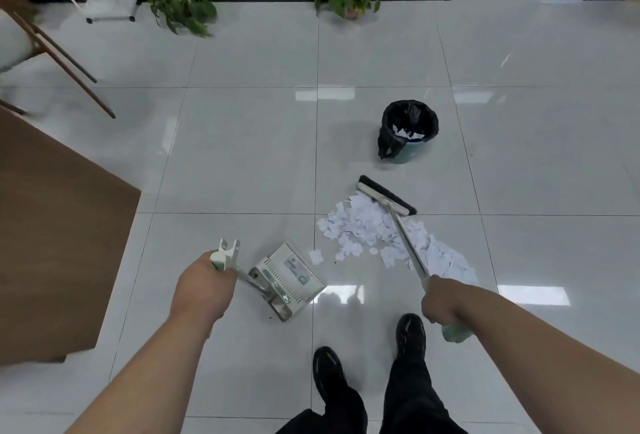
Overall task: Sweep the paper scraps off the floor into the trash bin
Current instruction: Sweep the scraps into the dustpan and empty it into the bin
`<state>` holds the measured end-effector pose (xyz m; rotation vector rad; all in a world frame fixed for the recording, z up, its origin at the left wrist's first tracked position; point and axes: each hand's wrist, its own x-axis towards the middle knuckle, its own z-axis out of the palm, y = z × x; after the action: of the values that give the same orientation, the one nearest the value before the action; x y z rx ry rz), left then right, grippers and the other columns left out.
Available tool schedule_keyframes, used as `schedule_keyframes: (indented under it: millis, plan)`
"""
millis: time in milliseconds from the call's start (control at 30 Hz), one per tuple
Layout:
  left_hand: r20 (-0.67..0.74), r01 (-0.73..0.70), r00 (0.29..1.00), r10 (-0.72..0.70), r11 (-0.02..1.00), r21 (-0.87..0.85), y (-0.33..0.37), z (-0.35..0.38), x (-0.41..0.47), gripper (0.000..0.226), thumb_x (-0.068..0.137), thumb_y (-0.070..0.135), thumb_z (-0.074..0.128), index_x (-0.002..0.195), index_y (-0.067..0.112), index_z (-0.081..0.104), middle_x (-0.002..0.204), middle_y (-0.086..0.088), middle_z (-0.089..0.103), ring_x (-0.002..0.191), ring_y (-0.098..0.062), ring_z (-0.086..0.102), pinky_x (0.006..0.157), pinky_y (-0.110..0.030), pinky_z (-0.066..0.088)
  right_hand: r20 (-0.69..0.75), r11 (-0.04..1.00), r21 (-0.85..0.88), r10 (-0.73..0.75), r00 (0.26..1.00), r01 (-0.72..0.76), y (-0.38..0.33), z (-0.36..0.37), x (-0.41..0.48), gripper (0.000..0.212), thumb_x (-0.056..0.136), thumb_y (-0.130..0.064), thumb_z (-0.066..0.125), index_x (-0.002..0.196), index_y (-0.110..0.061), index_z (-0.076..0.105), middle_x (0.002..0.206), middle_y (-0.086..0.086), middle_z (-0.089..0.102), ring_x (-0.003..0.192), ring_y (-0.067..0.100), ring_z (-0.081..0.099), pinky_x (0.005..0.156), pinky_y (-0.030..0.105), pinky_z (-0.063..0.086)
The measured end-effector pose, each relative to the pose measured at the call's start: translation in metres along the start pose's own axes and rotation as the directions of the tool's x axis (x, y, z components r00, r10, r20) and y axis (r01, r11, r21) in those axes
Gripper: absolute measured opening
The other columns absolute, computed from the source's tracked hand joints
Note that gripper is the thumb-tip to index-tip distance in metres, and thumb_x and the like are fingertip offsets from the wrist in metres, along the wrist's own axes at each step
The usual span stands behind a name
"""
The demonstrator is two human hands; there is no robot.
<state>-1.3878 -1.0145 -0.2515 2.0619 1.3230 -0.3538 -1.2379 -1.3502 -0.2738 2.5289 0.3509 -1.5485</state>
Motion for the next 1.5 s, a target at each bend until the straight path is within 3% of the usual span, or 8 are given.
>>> schedule_keyframes:
  millis: [100, 267, 433, 633, 867, 1100, 1267, 1500]
  plan:
    - [0.012, -0.005, 1.0, 0.005, 1.0, -0.023, 0.005, 0.002, 0.016, 0.017, 0.092, 0.018, 0.051, 0.104, 0.018, 0.063, 0.08, -0.011, 0.066, 0.061, -0.031, 0.065, 0.049, -0.027, 0.051, -0.056, 0.999, -0.049, 0.019, 0.998, -0.021, 0.002, 0.007, -0.002, 0.039, 0.096, -0.014, 0.05, 0.134, -0.004, 0.05, 0.077, 0.001, 0.043, 0.084, 0.023, 0.052, 0.063, 0.025, 0.041]
    - [0.052, -0.053, 0.997, 0.06, 0.989, -0.137, 0.022, 0.022, 0.018, 0.021, 0.092, 0.012, 0.053, 0.11, 0.02, 0.062, 0.08, -0.012, 0.065, 0.059, -0.03, 0.06, 0.046, -0.028, 0.048, 0.115, 0.992, 0.119, 0.034, 0.993, -0.048, 0.017, 0.009, -0.023, 0.041, 0.084, -0.015, 0.054, 0.122, -0.015, 0.039, 0.098, 0.005, 0.058, 0.087, 0.02, 0.057, 0.067, 0.028, 0.041]
    - [0.125, -0.145, 0.978, 0.166, 0.976, -0.165, 0.059, 0.049, 0.022, 0.022, 0.091, 0.015, 0.054, 0.109, 0.023, 0.065, 0.079, -0.007, 0.065, 0.056, -0.026, 0.061, 0.044, -0.024, 0.047, 0.172, 0.992, 0.127, -0.01, 0.985, -0.013, 0.023, 0.016, -0.049, 0.031, 0.086, -0.013, 0.054, 0.11, -0.022, 0.036, 0.086, 0.001, 0.051, 0.067, 0.013, 0.047, 0.056, 0.023, 0.035]
    - [0.15, -0.226, 0.958, 0.244, 0.966, -0.127, 0.097, 0.072, 0.026, 0.019, 0.089, 0.016, 0.054, 0.104, 0.023, 0.064, 0.08, -0.004, 0.064, 0.067, -0.028, 0.063, 0.063, -0.032, 0.056, 0.185, 0.99, 0.139, -0.054, 0.981, 0.028, 0.032, 0.005, -0.081, 0.037, 0.085, -0.015, 0.056, 0.117, -0.025, 0.042, 0.082, -0.001, 0.051, 0.054, 0.011, 0.044, 0.051, 0.023, 0.035]
    - [0.097, -0.197, 0.975, 0.202, 0.979, -0.06, 0.097, 0.061, 0.034, 0.021, 0.09, 0.012, 0.05, 0.106, 0.02, 0.061, 0.081, -0.007, 0.064, 0.06, -0.03, 0.063, 0.05, -0.025, 0.048, 0.087, 0.89, 0.451, 0.03, 0.996, -0.067, 0.059, -0.021, -0.098, 0.024, 0.08, -0.001, 0.058, 0.102, -0.013, 0.058, 0.066, 0.007, 0.05, 0.035, 0.018, 0.044, 0.043, 0.022, 0.04]
    - [0.077, -0.203, 0.975, 0.208, 0.977, -0.065, 0.094, 0.066, 0.03, 0.019, 0.088, 0.017, 0.053, 0.104, 0.025, 0.061, 0.087, -0.003, 0.065, 0.08, -0.034, 0.069, 0.076, -0.04, 0.062, 0.014, 0.966, 0.246, 0.08, 0.997, -0.081, 0.037, -0.014, -0.079, 0.016, 0.084, -0.016, 0.056, 0.094, -0.022, 0.045, 0.086, -0.001, 0.059, 0.068, 0.013, 0.053, 0.058, 0.024, 0.04]
    - [0.061, -0.202, 0.977, 0.207, 0.977, -0.07, 0.09, 0.07, 0.034, 0.016, 0.089, 0.015, 0.053, 0.1, 0.023, 0.062, 0.082, -0.001, 0.063, 0.074, -0.03, 0.064, 0.068, -0.033, 0.053, 0.109, 0.994, 0.103, 0.011, 0.994, -0.022, 0.012, -0.001, -0.075, 0.014, 0.089, -0.014, 0.05, 0.099, -0.021, 0.042, 0.083, -0.006, 0.05, 0.064, 0.007, 0.045, 0.052, 0.018, 0.031]
    - [0.065, -0.202, 0.976, 0.206, 0.977, -0.068, 0.088, 0.071, 0.037, 0.016, 0.088, 0.015, 0.053, 0.099, 0.022, 0.063, 0.083, -0.003, 0.065, 0.073, -0.029, 0.063, 0.063, -0.03, 0.049, 0.161, 0.997, 0.08, -0.012, 0.987, -0.001, 0.006, -0.02, -0.1, 0.016, 0.082, -0.019, 0.061, 0.087, -0.025, 0.047, 0.08, -0.007, 0.055, 0.066, 0.011, 0.051, 0.056, 0.022, 0.037]
